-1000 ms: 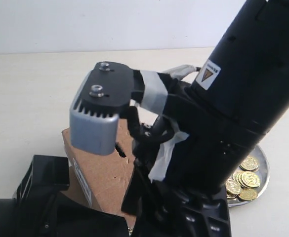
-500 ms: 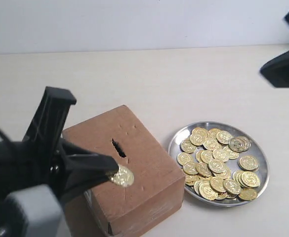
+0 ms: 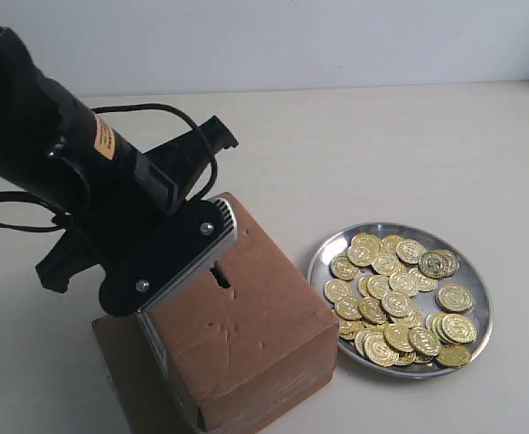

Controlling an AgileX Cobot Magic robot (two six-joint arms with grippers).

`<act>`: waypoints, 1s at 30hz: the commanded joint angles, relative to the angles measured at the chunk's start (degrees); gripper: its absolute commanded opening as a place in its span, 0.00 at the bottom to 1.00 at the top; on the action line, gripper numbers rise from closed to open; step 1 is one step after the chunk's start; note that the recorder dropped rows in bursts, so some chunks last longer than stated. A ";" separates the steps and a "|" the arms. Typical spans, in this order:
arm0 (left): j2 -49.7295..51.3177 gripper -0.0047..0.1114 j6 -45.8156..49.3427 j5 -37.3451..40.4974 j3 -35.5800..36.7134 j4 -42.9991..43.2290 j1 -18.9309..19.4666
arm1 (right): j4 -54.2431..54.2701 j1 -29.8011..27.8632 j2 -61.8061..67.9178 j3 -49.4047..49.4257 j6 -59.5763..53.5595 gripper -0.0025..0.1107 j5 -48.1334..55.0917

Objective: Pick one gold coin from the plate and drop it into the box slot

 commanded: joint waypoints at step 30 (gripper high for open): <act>6.68 0.04 -2.76 0.24 -3.03 6.25 -2.74 | -1.44 0.16 -1.51 5.72 -0.03 0.57 -0.09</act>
